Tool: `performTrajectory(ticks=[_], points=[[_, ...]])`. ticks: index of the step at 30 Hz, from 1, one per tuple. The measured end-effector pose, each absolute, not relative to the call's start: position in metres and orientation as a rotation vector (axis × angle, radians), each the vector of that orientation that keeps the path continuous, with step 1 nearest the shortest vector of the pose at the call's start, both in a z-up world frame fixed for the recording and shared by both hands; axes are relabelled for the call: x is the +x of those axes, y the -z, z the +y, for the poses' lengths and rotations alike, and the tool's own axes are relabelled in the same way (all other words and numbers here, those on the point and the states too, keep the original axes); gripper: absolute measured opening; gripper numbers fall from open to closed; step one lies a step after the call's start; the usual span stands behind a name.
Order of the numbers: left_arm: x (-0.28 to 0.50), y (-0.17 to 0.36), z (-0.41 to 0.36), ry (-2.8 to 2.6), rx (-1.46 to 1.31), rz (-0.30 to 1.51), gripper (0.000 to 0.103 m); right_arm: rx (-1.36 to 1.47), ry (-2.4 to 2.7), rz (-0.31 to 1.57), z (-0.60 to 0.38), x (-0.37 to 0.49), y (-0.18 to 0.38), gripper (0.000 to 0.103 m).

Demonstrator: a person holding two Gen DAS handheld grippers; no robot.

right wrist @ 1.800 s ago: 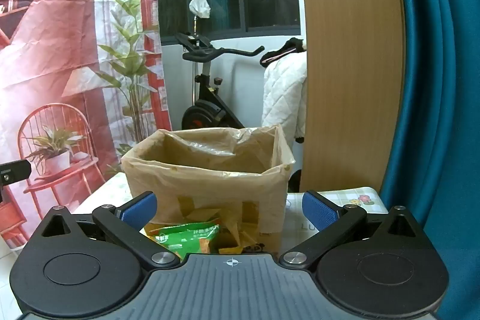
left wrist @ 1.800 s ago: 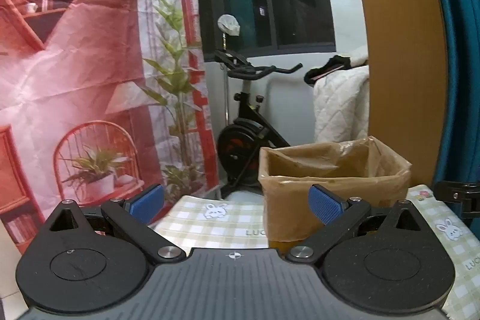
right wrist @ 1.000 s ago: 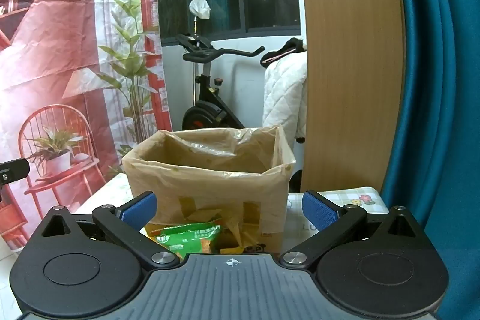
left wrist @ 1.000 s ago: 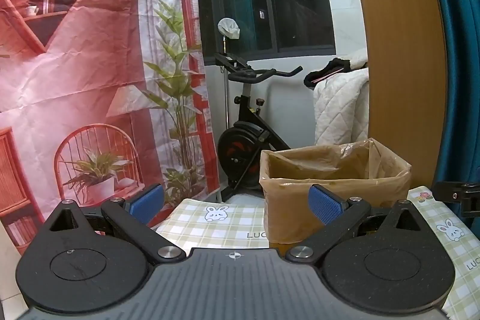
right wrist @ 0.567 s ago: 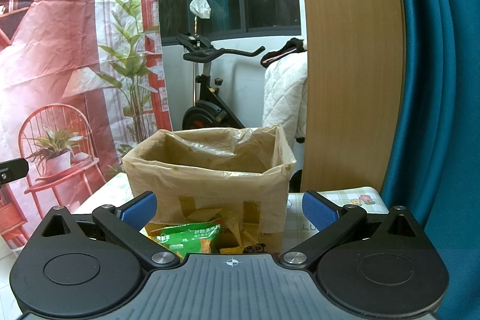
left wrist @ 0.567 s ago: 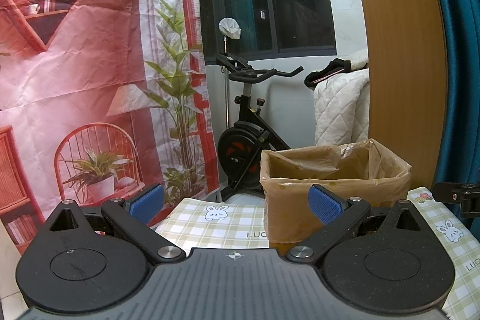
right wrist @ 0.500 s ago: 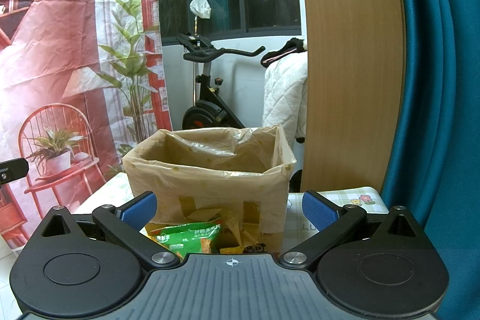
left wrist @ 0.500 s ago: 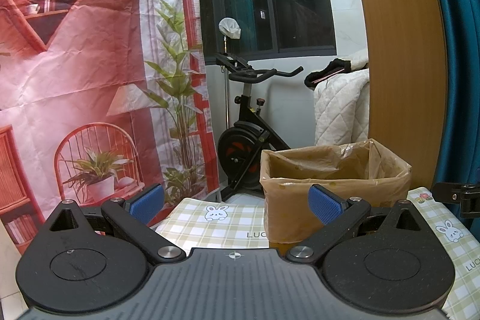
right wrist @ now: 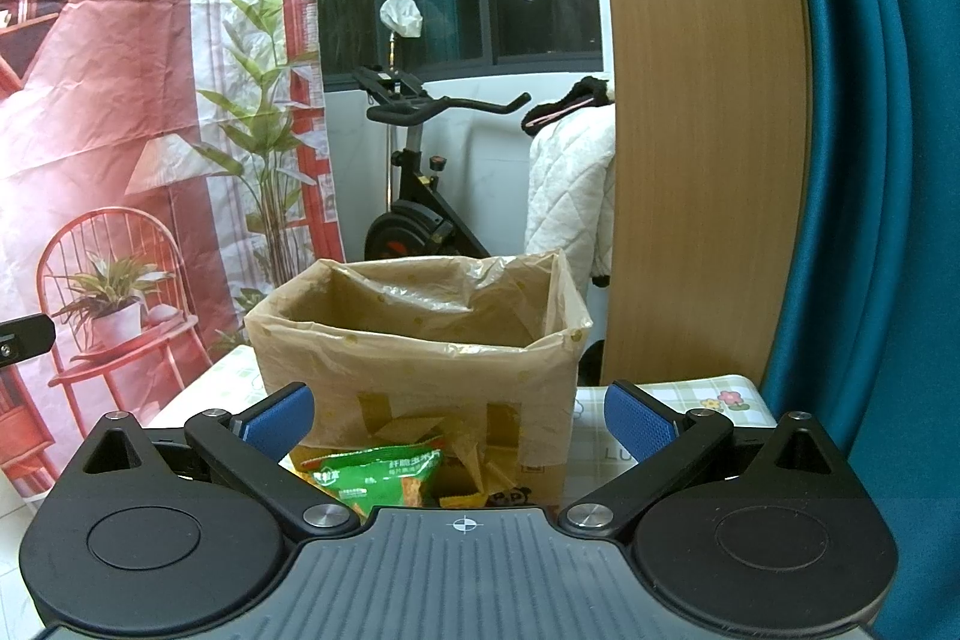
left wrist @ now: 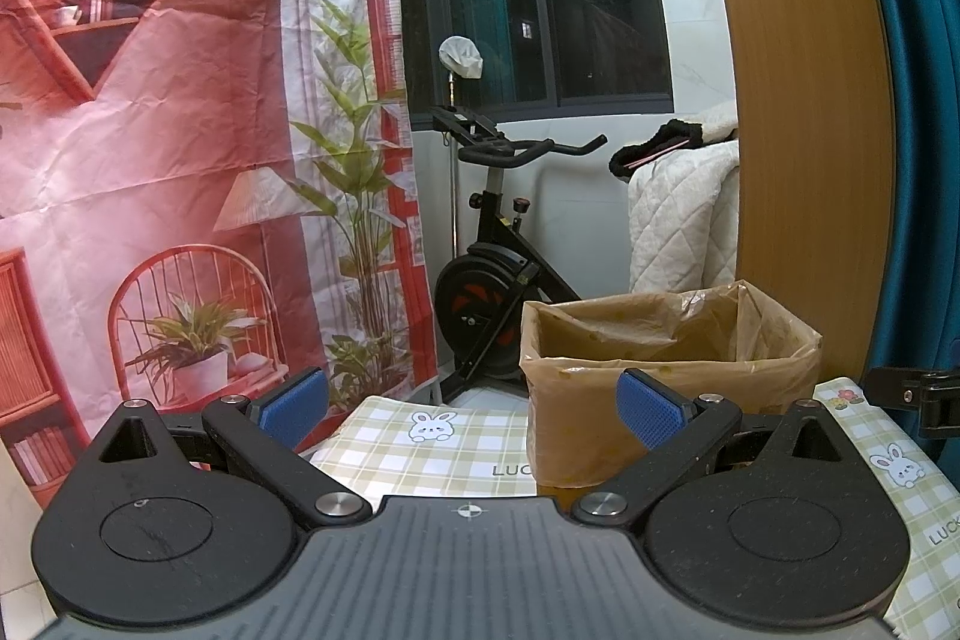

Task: Organize snacks

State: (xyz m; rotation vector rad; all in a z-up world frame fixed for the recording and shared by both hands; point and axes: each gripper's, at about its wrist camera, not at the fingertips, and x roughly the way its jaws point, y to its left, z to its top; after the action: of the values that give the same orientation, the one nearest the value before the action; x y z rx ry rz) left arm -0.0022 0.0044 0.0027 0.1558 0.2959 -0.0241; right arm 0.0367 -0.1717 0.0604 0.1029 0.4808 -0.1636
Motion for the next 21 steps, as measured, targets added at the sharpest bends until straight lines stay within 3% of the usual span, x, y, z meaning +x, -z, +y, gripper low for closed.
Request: performTrajectory(ticks=[21], points=[[-0.0023,-0.0010,0.0057,0.040,0.137,0.300,0.103,0.100,0.164,0.481,-0.1697,0.0368,-0.0610,0.102]])
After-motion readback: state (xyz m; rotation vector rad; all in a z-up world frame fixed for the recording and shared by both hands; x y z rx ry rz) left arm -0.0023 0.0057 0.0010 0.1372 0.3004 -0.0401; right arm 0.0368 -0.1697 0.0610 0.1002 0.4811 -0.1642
